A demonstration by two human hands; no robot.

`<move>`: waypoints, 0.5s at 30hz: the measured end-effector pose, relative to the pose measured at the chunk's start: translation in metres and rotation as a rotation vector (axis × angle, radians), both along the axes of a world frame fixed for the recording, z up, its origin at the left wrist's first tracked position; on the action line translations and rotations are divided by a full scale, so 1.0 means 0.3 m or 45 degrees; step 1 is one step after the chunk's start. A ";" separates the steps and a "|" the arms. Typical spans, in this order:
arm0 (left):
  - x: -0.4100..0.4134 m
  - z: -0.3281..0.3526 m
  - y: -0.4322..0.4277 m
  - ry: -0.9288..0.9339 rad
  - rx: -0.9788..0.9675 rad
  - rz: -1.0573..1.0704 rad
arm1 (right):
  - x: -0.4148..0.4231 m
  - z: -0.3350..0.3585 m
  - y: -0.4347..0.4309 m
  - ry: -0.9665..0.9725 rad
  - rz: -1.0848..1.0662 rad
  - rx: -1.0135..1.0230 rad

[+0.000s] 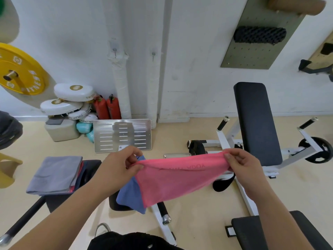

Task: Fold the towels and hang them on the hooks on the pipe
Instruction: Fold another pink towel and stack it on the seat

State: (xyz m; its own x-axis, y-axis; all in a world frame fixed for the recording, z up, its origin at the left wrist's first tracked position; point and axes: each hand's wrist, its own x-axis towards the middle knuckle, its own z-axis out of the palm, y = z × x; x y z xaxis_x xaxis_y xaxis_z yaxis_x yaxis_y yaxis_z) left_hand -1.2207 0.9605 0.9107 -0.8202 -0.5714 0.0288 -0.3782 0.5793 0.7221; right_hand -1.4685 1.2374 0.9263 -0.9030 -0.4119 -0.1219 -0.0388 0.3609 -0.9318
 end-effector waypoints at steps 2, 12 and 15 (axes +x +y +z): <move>0.008 -0.007 -0.013 -0.141 -0.003 -0.118 | -0.002 -0.008 0.015 -0.048 0.062 0.022; 0.059 0.058 -0.045 -0.093 0.785 -0.166 | -0.016 -0.020 0.041 -0.154 0.102 -0.062; 0.065 0.071 -0.028 -0.009 0.962 -0.207 | -0.016 -0.025 0.031 -0.213 0.104 -0.137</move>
State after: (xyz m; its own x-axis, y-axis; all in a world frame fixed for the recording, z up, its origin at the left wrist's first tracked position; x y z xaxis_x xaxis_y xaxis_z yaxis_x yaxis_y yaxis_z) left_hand -1.2013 0.9522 0.9321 -0.8943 -0.3058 -0.3268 -0.3368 -0.0211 0.9414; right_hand -1.4734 1.2467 0.9189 -0.8369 -0.5019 -0.2183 0.0941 0.2609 -0.9608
